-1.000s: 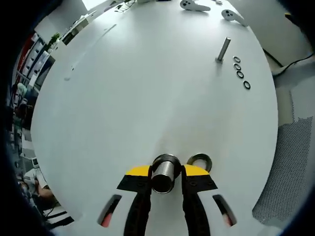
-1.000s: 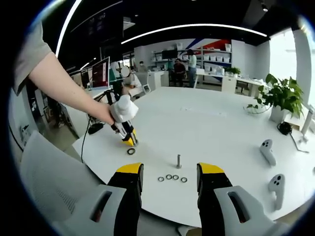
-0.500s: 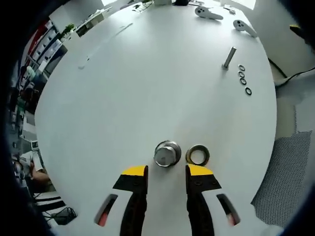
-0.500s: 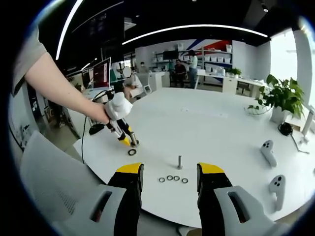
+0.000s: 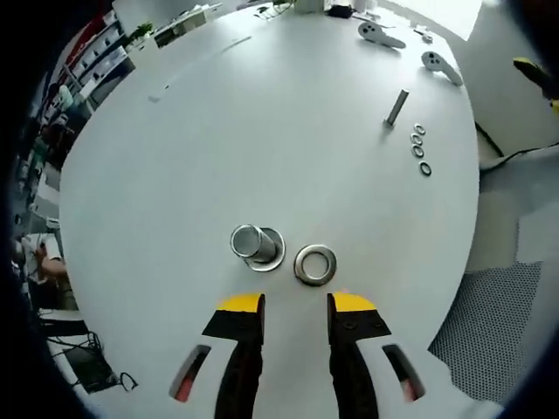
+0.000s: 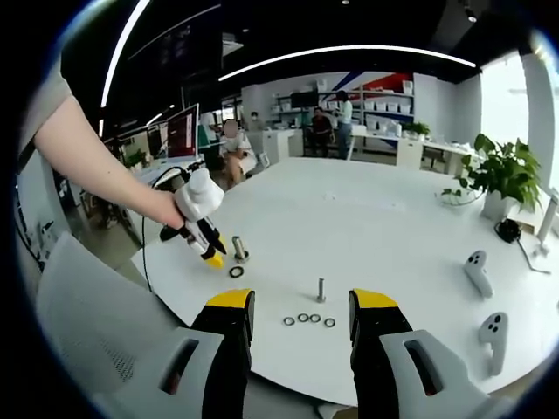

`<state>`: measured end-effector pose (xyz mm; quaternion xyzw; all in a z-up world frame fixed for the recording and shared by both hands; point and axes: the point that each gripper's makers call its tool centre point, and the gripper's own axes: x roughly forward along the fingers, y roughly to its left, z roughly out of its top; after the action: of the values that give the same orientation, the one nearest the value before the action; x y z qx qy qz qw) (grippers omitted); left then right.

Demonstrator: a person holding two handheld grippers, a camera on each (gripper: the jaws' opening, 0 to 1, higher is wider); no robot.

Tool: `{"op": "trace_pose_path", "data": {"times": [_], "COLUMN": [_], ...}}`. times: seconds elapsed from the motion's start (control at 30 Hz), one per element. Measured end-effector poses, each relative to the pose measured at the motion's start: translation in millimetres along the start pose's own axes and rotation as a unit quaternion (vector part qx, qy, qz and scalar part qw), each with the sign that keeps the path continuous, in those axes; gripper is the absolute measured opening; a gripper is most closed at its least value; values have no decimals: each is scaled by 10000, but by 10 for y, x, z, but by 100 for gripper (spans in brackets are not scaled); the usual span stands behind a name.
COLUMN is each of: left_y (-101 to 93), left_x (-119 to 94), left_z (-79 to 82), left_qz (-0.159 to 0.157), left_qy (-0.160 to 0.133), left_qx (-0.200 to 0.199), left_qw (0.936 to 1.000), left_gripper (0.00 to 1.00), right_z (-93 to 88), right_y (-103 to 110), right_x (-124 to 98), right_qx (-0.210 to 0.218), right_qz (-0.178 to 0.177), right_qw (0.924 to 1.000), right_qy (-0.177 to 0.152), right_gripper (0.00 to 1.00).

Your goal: Place the washer onto the threaded stud by aligning its center hole with the stud, sliding it down to the base, and recovering from edge contact or off-axis alignment until the washer reaches the visible bottom stop.

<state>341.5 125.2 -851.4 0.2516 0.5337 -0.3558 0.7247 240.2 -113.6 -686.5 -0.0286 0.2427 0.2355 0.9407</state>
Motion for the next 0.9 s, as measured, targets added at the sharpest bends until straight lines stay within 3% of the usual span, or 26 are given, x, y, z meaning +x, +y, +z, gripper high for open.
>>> {"op": "trace_pose_path", "data": {"times": [0.23,0.33,0.43,0.5,0.57,0.9], "left_y": [-70,-84,-76,-81,-46,-68], "left_x": [101,135,173,193,199,279], "left_z": [52,94,103,70,40,134], "left_qz": [38,24,22,57,276,271], "left_qy": [-140,-345,-461,-412,-320,-574], "left_qx": [-319,-942,-1271,-1250,-949,-1237], "left_qw": [9994,9950,9908,9913,9946,9903], "left_gripper": [27,27,28,28,28,26], "right_z": [8,10,14,14,10,13], "right_y": [-14,-13,-20,-18,-16,-10], "right_x": [-4,-5,-10,-9,-5,0], "right_qx": [25,11,29,28,14,25], "right_qz": [-36,-38,-54,-53,-46,-26], "right_qw": [10000,10000,10000,10000,10000,10000], "right_qy": [-24,-28,-43,-43,-33,-43], "right_gripper": [46,46,46,46,46,46]}}
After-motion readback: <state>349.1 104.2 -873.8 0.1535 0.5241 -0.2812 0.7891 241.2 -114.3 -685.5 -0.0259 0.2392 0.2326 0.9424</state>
